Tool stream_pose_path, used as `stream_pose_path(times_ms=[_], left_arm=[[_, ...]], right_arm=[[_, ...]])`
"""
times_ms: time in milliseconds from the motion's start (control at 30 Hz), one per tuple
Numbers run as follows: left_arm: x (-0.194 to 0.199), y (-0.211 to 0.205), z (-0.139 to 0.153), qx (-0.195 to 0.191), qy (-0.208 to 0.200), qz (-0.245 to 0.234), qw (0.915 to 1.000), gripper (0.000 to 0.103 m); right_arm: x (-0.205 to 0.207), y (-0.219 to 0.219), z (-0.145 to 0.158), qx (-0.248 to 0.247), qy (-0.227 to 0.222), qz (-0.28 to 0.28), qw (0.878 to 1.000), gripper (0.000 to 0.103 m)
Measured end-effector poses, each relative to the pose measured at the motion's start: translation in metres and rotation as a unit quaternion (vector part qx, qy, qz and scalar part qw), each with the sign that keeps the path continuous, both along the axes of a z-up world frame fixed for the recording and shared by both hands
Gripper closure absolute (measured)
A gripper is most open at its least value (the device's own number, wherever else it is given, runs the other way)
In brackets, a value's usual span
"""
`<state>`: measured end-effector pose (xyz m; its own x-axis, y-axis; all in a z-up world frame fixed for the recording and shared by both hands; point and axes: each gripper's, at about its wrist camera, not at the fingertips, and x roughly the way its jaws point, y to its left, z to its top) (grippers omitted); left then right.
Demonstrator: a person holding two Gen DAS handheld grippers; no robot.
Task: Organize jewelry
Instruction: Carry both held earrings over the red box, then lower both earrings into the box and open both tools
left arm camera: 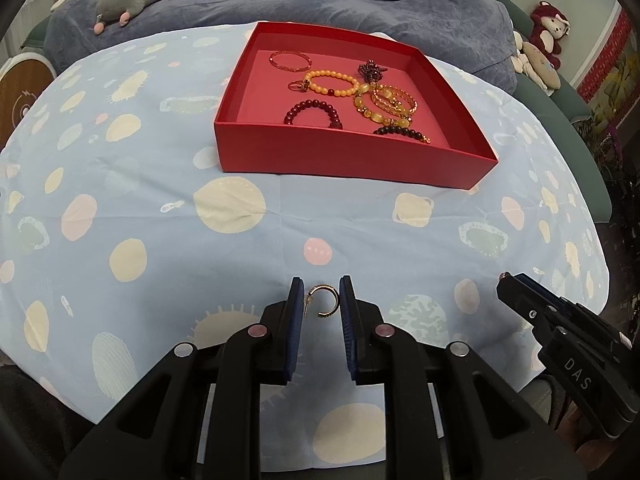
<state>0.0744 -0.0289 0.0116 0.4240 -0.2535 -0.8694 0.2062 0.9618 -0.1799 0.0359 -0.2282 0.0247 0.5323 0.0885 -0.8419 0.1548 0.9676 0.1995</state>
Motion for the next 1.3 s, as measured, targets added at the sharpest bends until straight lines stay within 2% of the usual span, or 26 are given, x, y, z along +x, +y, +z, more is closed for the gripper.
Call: stream_pose_path(times_ms=[167, 367, 600, 767, 1000, 1300], left_arm=[[-0.002, 0.005, 0.017, 0.001, -0.017, 0.002, 0.9999, 0.085], [0.010, -0.006, 0.047, 0.044, -0.053, -0.012, 0.9975, 0.085], [0.048, -0.017, 0.071, 0.043, -0.067, -0.008, 0.9968, 0.085], [0.082, -0.026, 0.082, 0.048, -0.080, -0.007, 0.9956, 0.085], [0.126, -0.037, 0.077, 0.063, -0.079, -0.004, 0.9948, 0.085], [0.172, -0.042, 0.045, 0.080, -0.055, -0.001, 0.9953, 0.085]], right_arm=[[0.001, 0.008, 0.017, 0.000, -0.019, 0.011, 1.000, 0.086], [0.017, 0.013, 0.043, -0.003, -0.047, 0.021, 0.999, 0.086], [0.059, 0.013, 0.071, -0.006, -0.078, 0.028, 0.997, 0.086], [0.092, 0.013, 0.081, -0.009, -0.088, 0.033, 0.996, 0.086], [0.137, 0.012, 0.075, -0.014, -0.084, 0.039, 0.996, 0.086], [0.187, 0.014, 0.049, -0.022, -0.063, 0.045, 0.997, 0.086]])
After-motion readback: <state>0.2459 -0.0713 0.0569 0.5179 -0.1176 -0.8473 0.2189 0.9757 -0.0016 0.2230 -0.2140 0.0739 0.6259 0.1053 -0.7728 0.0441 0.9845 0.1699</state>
